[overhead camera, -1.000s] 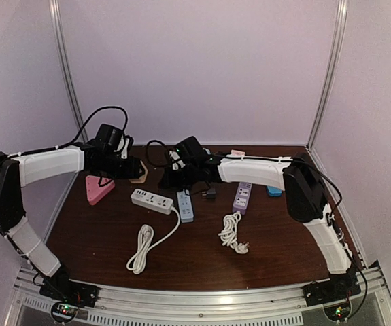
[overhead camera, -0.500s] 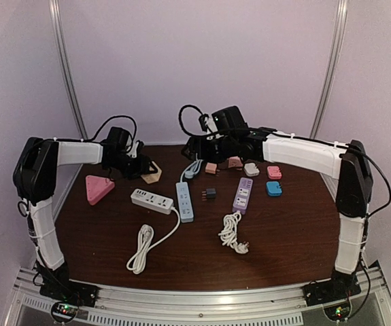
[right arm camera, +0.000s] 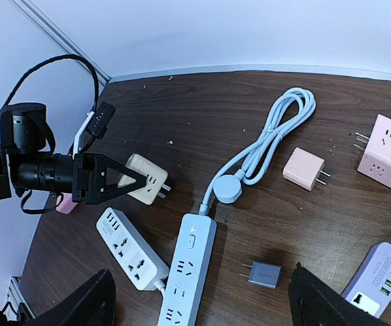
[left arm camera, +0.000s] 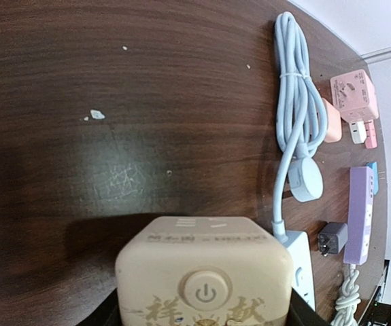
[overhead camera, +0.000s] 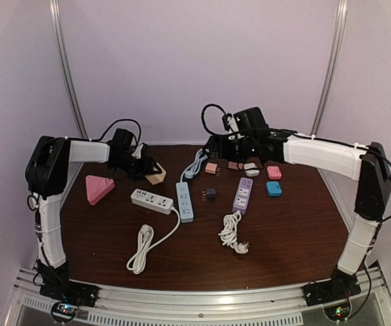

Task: Pull the plug off the socket

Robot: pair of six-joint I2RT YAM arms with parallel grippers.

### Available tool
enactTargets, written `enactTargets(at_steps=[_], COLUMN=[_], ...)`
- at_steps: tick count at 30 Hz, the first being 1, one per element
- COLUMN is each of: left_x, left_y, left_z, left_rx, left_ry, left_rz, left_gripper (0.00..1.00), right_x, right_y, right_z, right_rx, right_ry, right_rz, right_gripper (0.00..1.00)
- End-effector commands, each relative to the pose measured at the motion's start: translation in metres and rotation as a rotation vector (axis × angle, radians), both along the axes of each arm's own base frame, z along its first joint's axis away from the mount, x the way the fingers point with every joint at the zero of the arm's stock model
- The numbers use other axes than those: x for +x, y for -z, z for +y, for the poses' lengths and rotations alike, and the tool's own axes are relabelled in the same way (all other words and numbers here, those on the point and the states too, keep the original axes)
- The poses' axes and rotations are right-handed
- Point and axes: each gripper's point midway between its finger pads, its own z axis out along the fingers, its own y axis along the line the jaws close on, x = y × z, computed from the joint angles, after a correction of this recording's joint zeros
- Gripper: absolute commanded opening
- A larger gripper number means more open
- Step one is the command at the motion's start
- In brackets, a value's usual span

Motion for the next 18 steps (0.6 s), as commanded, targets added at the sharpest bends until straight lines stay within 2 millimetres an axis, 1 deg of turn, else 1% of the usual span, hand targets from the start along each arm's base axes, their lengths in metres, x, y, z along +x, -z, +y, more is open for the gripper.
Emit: enactTargets(at_steps=[1, 5, 11, 15, 18], left_x=[0.011, 0.011, 0.013, 0.014, 0.017], left_y=[0.001, 0.008, 0.011, 0.012, 0.009], left_z=[0.006, 0.010, 0.015, 0.020, 0.023], left_rx=[0.041, 0.080, 0.111, 0.153, 0.176], left_ry=[0.001, 0.002, -0.005, -0.008, -0.007], left_rz=[-0.026, -0.017, -0.020, -0.024, -0.039], left_gripper=[0.49, 0.57, 0.64, 0.73, 0.80], right_x=[0.001, 0.002, 0.003, 0.003, 0.004], right_y=[-0.017, -0.016, -0.014, -0.013, -0.012], right_z=[-0.015, -0.021, -0.024, -0.025, -0.025], right_rx=[0.003, 0.002, 0.004, 0.006, 0.006], right_ry=[0.038, 0.047, 0.050, 0.052, 0.052], right_rz=[-0.054, -0.053, -0.051, -0.048, -0.047], right_gripper=[0.89, 0.90, 0.90, 0.90, 0.90])
